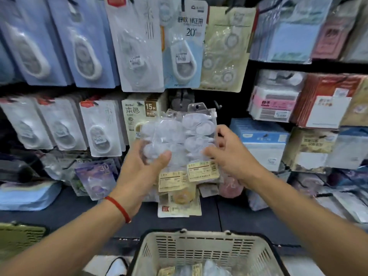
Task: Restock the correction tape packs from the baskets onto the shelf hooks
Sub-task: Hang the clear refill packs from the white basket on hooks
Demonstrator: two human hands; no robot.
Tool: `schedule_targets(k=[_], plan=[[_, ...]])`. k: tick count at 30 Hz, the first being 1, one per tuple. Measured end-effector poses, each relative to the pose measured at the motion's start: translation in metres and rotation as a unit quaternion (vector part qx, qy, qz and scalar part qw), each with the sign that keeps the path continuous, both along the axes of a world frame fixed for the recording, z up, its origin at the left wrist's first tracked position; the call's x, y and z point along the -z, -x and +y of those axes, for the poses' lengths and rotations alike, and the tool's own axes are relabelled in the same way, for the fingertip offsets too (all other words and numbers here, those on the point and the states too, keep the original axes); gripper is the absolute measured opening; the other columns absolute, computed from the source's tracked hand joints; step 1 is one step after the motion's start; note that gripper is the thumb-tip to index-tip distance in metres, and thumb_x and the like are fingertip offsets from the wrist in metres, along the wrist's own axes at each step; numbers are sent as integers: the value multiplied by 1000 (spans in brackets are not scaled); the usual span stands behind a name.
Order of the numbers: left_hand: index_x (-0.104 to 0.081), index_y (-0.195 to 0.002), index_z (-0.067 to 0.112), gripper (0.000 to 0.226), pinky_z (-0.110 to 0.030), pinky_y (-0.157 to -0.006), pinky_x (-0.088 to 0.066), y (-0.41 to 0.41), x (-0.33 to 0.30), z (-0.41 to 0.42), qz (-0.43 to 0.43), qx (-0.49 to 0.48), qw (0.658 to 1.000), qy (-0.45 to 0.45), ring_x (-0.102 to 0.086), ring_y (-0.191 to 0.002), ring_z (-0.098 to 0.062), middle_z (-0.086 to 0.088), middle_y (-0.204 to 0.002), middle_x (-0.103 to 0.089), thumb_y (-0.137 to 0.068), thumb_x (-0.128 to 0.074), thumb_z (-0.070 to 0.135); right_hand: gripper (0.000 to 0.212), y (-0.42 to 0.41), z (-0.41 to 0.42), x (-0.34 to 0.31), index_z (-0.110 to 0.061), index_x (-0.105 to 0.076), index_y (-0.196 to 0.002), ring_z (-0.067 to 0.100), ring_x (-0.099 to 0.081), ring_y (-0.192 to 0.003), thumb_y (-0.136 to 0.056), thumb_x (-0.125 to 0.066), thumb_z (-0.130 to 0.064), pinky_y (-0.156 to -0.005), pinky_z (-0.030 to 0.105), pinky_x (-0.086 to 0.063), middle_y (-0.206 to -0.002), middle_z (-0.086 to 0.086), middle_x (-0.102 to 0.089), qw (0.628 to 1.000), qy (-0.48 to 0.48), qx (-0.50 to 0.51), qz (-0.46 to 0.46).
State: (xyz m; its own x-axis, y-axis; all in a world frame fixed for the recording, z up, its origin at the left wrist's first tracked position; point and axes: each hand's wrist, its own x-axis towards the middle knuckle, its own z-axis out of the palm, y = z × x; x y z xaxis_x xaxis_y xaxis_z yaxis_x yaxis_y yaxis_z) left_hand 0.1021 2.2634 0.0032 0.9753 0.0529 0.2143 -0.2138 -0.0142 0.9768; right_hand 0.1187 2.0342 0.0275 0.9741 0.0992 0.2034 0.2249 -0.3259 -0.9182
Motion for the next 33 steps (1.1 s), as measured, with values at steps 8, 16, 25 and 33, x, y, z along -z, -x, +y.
schedule_targets(k=[8, 16, 25, 33], plan=[[-56, -111, 45, 39, -35, -85, -51, -5, -1, 42, -97, -147, 982, -69, -64, -97, -5, 12, -107, -65, -78, -77, 49, 28, -23, 26, -15, -35, -63, -107, 13, -63, -72, -80, -54, -37, -67, 38, -51, -89, -6, -72, 998, 6, 45, -31], [-58, -124, 26, 51, -51, -98, -55, -6, -7, 51, -91, -157, 983, -31, -68, -108, -24, 1, -113, -70, -80, -81, 41, 21, -25, 34, -2, -33, -66, -115, 12, -78, -80, -98, -62, -23, -63, 32, -63, -95, -7, -80, 998, -46, 41, -21], [-61, -119, 13, 52, -62, -100, -53, -5, -11, 28, 20, -69, 991, 110, -71, -111, -38, -11, -116, -75, -73, -77, 30, 41, -14, 44, 2, -31, -66, -128, -6, -64, -99, -96, -62, -56, -84, 19, -52, -112, -16, -70, 995, 90, 25, -34], [-57, -129, 16, 68, -60, -106, -52, -2, -14, 8, 47, -21, 990, 130, -73, -114, -30, -6, -120, -77, -70, -82, 40, 27, -1, 57, 5, -29, -73, -116, 9, -76, -99, -95, -71, -46, -92, 46, -63, -108, -9, -79, 999, 25, -45, -17]])
